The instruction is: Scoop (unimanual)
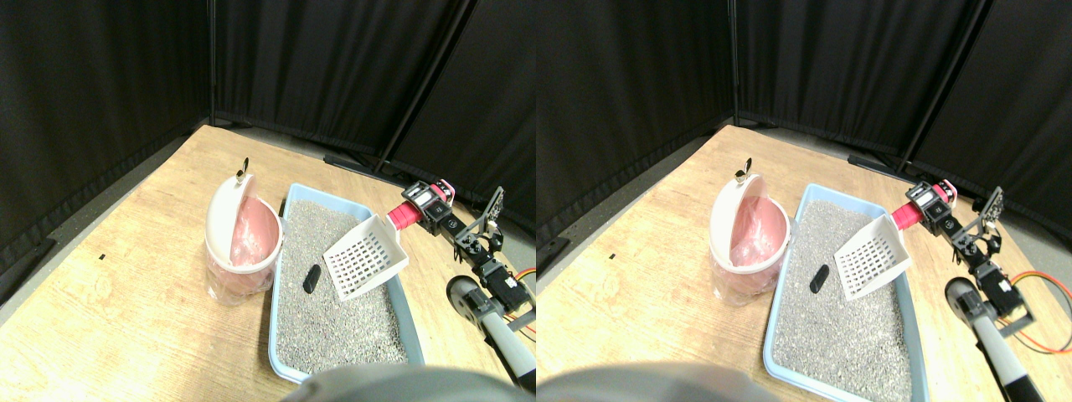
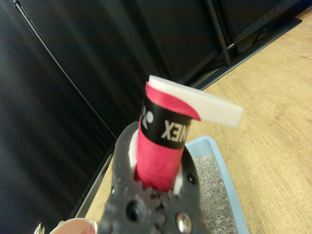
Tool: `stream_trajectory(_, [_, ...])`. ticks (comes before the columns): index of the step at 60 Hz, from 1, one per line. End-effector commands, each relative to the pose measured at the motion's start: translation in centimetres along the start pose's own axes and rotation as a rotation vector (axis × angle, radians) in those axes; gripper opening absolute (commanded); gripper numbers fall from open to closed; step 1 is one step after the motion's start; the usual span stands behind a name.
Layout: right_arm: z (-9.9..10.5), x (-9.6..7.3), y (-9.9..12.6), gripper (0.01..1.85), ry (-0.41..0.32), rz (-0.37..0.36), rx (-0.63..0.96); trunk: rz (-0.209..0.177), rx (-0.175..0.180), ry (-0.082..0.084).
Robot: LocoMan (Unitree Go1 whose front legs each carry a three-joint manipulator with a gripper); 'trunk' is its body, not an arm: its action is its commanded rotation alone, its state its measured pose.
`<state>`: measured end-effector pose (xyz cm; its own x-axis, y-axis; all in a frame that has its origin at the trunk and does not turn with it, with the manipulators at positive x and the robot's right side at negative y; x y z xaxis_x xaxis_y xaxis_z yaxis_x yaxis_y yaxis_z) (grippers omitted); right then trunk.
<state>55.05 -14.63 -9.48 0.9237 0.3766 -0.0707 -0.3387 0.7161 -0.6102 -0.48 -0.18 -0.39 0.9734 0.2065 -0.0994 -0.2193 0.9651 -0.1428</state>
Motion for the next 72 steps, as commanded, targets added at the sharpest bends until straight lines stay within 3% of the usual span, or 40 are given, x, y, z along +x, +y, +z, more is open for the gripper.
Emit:
stream_trajectory(1, [1.1,0.2,0.2,0.05,-0.046,0.010,-0.023,0.013,-0.006,0.023])
stream_trajectory(26, [0.7,0.3,2.9,0.05,-0.017,0.120,-0.008,0.012,-0.007,0.029])
stream_trajectory(28, [0.7,0.2,3.7,0.05,-0.015,0.136,0.000,0.009,-0.009,0.037])
stream_trajectory(41, [-0.3,-0.5,8.6,0.07,-0.034,0.240,0.179,0.013,-0.016,0.043])
stream_trajectory(51, [-0.4,-1.0,10.9,0.08,-0.055,0.270,0.212,0.014,-0.019,0.049])
stream_trajectory(72, [0.1,-1.3,11.9,0.05,-0.031,0.294,0.286,0.015,-0.023,0.052])
